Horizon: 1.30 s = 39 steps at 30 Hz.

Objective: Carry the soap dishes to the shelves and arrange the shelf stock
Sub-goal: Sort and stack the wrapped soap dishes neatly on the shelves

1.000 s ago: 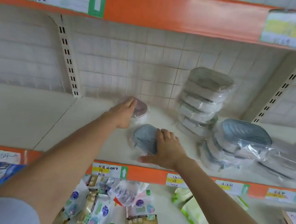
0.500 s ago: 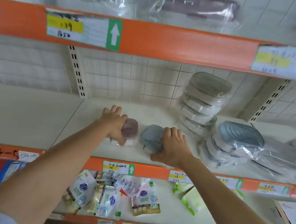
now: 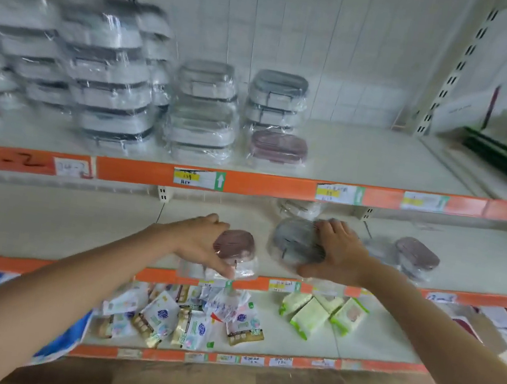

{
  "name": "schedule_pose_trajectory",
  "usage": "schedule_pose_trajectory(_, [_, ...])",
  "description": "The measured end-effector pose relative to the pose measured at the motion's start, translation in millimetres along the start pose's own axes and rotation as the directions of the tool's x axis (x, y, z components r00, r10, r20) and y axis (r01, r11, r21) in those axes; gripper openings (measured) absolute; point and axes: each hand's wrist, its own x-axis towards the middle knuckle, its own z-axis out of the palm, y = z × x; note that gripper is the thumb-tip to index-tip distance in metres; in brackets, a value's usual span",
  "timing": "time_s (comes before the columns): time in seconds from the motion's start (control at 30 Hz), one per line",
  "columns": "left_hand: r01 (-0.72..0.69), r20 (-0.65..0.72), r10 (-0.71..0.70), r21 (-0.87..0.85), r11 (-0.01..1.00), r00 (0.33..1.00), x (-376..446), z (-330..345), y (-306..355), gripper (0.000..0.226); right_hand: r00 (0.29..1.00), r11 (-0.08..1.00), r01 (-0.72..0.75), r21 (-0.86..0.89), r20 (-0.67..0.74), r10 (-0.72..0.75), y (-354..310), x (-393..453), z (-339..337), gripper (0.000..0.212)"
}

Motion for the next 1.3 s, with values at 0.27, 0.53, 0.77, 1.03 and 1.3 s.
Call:
schedule_pose_trajectory(0.27, [-0.07,-0.222,0.099,0.132,0.989,0.97,-43,-104,40,0.09,0.978,0.993,0.051,0.103,-0.205,-0.029,-14,23,-107,0.088])
schedule_pose_trajectory(0.53, [-0.025,-0.408,0.103,0.194,0.981,0.907,-1,-165,40,0.097,0.949,0.994,0.068,0.083,-0.313,-0.039,8,110,-169,0.083])
schedule_pose_trajectory(0.77, [0.007,-0.399,0.078,0.208,0.978,0.914,73,-177,50,0.103,0.938,0.99,0.136,0.039,-0.328,-0.116,10,197,-209,0.097])
schedule_pose_trajectory(1.03, [0.025,-0.348,0.05,0.207,0.978,0.936,105,-171,39,0.105,0.952,0.969,0.246,0.029,-0.197,-0.236,-7,275,-209,0.064])
schedule_pose_trajectory(1.3, [0.135,-0.491,0.084,0.395,0.909,0.867,101,-161,62,0.085,0.914,0.948,0.305,-0.092,-0.251,-0.318,5,237,-208,0.088])
